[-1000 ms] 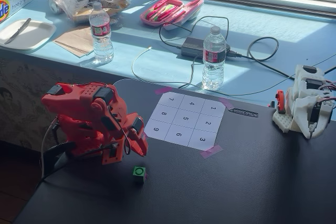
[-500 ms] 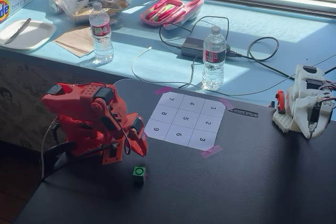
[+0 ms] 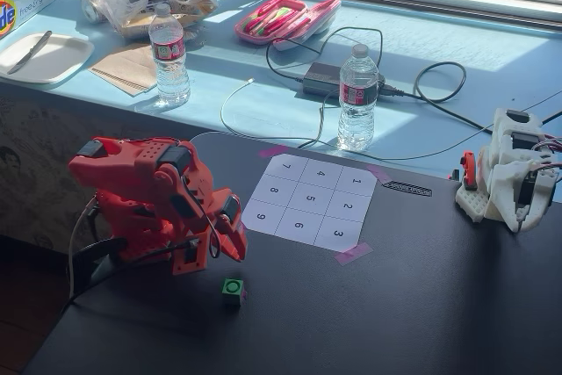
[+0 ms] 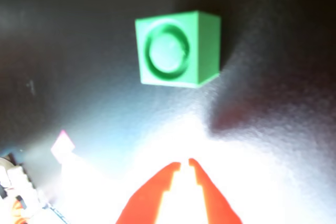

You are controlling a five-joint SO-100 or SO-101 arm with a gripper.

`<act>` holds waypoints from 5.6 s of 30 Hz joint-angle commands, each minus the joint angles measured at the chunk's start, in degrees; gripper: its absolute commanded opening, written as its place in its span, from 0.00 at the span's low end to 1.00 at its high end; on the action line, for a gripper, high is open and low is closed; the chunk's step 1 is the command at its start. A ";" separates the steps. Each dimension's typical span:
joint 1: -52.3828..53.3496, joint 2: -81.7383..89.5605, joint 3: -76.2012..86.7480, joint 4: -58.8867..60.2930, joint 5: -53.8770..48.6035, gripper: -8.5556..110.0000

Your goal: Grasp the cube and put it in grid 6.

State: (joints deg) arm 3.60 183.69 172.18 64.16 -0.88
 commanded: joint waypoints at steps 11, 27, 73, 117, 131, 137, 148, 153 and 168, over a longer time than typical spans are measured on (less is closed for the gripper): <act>7.21 -45.97 -57.83 -1.14 13.89 0.32; 16.52 -58.54 -58.36 13.27 36.56 0.38; 18.90 -81.30 -53.61 4.04 43.86 0.33; -19.95 -84.81 -83.23 13.62 -16.87 0.07; -30.67 -101.16 -80.68 0.09 -17.05 0.07; -32.26 -101.25 -79.98 -0.09 -17.58 0.10; -30.85 -94.04 -74.79 2.11 -17.05 0.41; -29.36 -92.37 -75.06 -0.44 -17.05 0.48; -5.71 -39.73 -60.82 -24.26 -11.60 0.32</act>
State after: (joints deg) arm -7.65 129.38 105.38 48.16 -14.85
